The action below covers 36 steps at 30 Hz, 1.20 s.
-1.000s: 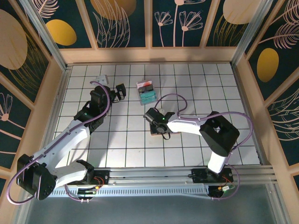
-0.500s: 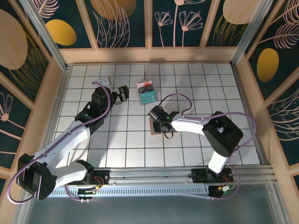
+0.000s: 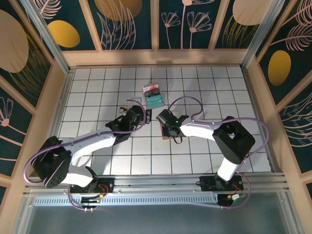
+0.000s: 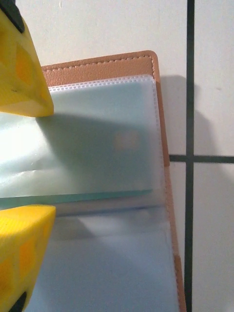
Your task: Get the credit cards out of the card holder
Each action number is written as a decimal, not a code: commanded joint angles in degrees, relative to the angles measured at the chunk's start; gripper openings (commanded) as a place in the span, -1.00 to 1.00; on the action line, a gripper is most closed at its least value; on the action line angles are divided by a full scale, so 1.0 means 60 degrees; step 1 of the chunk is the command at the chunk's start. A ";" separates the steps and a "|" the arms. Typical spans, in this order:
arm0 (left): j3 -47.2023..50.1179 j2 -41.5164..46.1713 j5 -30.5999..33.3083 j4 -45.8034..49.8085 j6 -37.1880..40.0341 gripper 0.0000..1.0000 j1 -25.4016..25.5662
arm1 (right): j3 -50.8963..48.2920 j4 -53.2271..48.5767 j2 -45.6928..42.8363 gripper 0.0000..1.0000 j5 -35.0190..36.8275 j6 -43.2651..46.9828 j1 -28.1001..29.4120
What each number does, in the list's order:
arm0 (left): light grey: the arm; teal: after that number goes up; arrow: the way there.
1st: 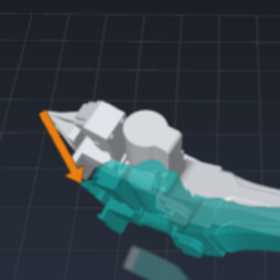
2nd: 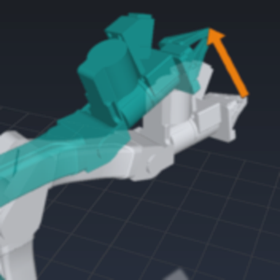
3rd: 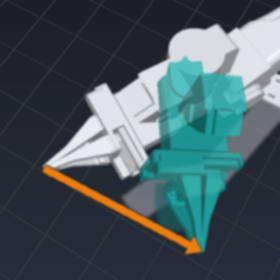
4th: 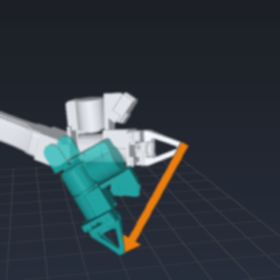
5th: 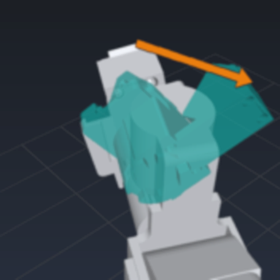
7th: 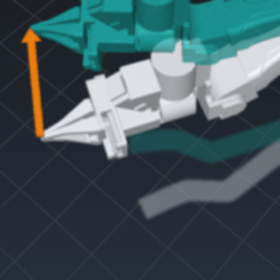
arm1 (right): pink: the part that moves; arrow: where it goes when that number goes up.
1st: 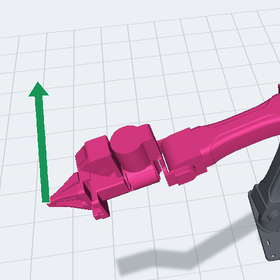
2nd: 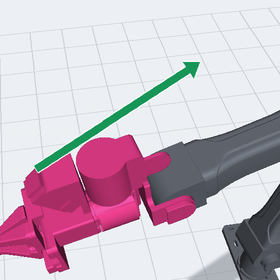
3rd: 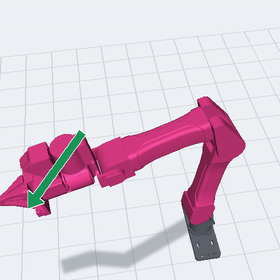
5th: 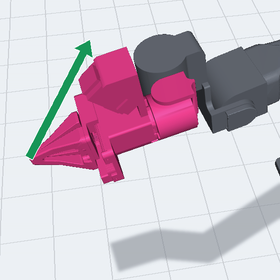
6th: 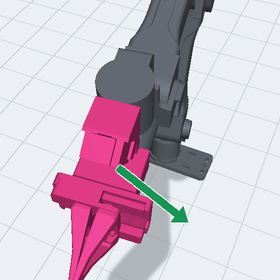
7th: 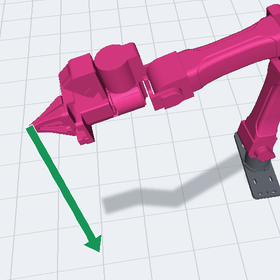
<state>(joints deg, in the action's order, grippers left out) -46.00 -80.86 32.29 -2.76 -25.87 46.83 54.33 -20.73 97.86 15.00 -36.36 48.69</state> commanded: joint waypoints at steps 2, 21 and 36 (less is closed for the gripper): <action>0.0044 -0.0169 0.0591 -0.0378 -0.0800 0.98 0.0047 | -0.0296 -0.0194 -0.0379 -0.16 0.0402 -0.0011 -0.0301; -0.1278 -0.3222 0.0399 0.0106 -0.0756 0.98 0.1338 | -0.1464 0.1638 -0.1404 -0.54 -0.2110 0.0332 -0.1553; -0.2276 -0.4710 0.0173 0.0386 -0.0525 0.98 0.1380 | -0.1612 0.1712 -0.1531 -0.56 -0.2186 0.0287 -0.1600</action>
<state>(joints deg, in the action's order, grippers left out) -58.11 -107.59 32.23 -2.46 -28.99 55.09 45.21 -11.33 90.15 2.44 -34.85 39.42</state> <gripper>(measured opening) 0.988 0.221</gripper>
